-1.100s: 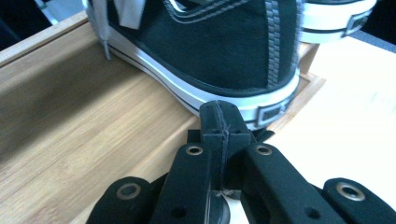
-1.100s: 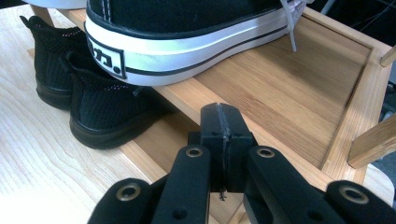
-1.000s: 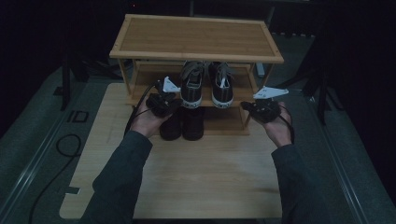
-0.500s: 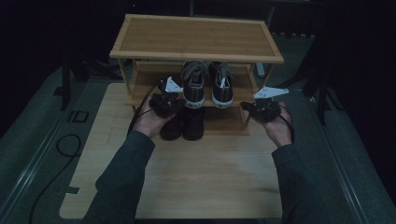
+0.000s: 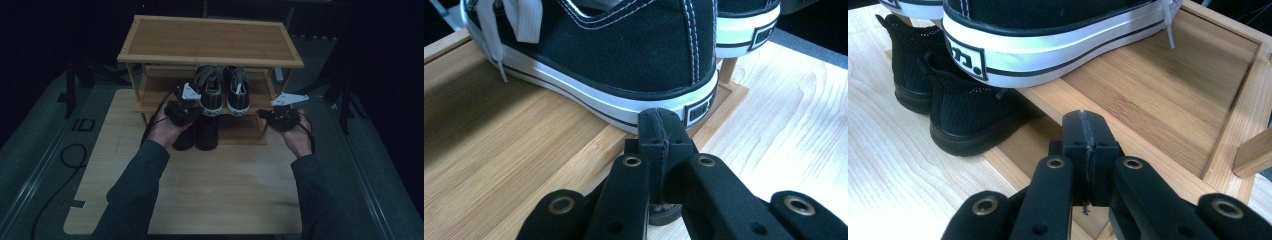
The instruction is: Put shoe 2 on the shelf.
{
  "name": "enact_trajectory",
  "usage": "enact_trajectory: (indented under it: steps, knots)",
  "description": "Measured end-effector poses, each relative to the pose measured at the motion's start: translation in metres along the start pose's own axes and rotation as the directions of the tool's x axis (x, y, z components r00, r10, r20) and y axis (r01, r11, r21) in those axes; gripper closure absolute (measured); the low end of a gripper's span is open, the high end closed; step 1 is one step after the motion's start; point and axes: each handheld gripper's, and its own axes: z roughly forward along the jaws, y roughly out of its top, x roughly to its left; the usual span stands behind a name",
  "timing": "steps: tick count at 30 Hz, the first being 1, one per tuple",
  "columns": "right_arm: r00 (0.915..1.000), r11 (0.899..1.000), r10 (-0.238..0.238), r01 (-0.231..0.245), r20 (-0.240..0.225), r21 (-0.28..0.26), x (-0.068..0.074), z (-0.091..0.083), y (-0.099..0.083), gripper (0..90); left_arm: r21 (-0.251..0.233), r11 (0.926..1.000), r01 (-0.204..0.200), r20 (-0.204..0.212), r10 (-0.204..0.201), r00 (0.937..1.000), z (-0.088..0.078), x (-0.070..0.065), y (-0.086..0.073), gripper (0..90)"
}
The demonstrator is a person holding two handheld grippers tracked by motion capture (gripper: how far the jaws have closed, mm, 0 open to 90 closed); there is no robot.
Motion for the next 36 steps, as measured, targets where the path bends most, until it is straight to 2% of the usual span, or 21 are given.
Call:
enact_trajectory:
  steps: [6, 7, 9, 13, 19, 20, 31, 32, 36]
  knots:
    - [1.0000, 1.000, -0.008, 0.008, 0.001, -0.022, 0.005, 0.001, 0.004, 89.0, 0.002, 1.0000, -0.001, 0.013, 0.001, 0.9999, 0.001, 0.001, 0.001, 90.0]
    - [1.0000, 1.000, -0.008, 0.008, -0.002, -0.023, 0.006, 0.001, 0.006, 89.0, 0.007, 1.0000, 0.002, -0.014, -0.002, 0.9999, 0.001, 0.002, 0.000, 90.0]
    - [0.9999, 1.000, -0.014, 0.014, -0.003, -0.023, 0.007, 0.002, 0.008, 89.0, 0.004, 0.9996, 0.027, -0.018, -0.026, 0.9995, 0.002, 0.007, -0.001, 90.0]
    - [0.9999, 1.000, -0.010, 0.010, -0.001, -0.023, 0.007, 0.003, 0.010, 89.0, 0.022, 0.9989, 0.042, -0.049, -0.041, 0.9980, 0.008, 0.014, 0.000, 90.0]
    - [0.9999, 1.000, -0.007, 0.006, -0.012, -0.029, 0.010, 0.007, 0.011, 89.2, 0.020, 0.9962, 0.085, -0.055, -0.084, 0.9949, 0.018, 0.024, 0.001, 90.0]
    - [0.9998, 1.000, -0.008, 0.007, -0.016, -0.028, 0.011, 0.007, 0.011, 89.2, 0.031, 0.9963, 0.080, -0.060, -0.078, 0.9951, 0.018, 0.024, 0.001, 90.0]
    - [0.9999, 1.000, -0.008, 0.008, -0.008, -0.029, 0.010, 0.005, 0.011, 89.6, 0.026, 0.9952, 0.094, -0.067, -0.092, 0.9935, 0.017, 0.031, -0.002, 90.0]
    - [0.9999, 1.000, -0.007, 0.007, -0.007, -0.028, 0.010, 0.006, 0.011, 89.6, 0.034, 0.9957, 0.086, -0.077, -0.084, 0.9935, 0.017, 0.033, -0.002, 90.0]
    - [0.9999, 1.000, -0.008, 0.008, -0.011, -0.024, 0.010, 0.007, 0.009, 89.6, 0.028, 0.9937, 0.108, -0.081, -0.106, 0.9911, 0.019, 0.037, -0.003, 90.0]
